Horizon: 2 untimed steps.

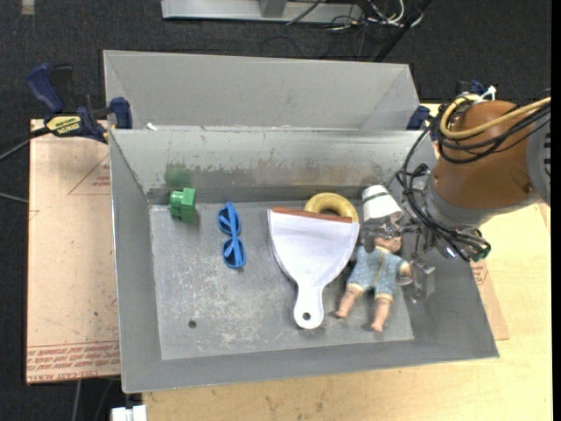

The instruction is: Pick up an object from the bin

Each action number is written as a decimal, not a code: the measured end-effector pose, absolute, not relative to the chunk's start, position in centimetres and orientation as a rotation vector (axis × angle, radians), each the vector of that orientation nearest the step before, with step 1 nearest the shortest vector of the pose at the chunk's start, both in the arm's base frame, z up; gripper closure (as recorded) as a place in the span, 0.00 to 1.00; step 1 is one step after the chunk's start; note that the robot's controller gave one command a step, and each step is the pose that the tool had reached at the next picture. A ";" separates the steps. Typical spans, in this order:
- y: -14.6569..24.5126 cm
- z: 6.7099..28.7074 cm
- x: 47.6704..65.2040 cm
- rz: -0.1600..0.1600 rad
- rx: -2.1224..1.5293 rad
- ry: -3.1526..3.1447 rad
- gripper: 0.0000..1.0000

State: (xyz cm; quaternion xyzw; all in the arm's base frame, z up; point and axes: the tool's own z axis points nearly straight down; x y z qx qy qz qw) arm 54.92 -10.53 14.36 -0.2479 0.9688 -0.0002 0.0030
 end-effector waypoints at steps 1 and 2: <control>-9.4 8.4 56.7 -0.003 -1.170 2.910 0.00; -7.9 7.4 57.3 -0.010 -1.483 2.748 1.00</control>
Offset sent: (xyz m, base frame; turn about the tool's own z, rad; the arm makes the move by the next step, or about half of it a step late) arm 0.0194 0.0252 -0.0736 -0.4919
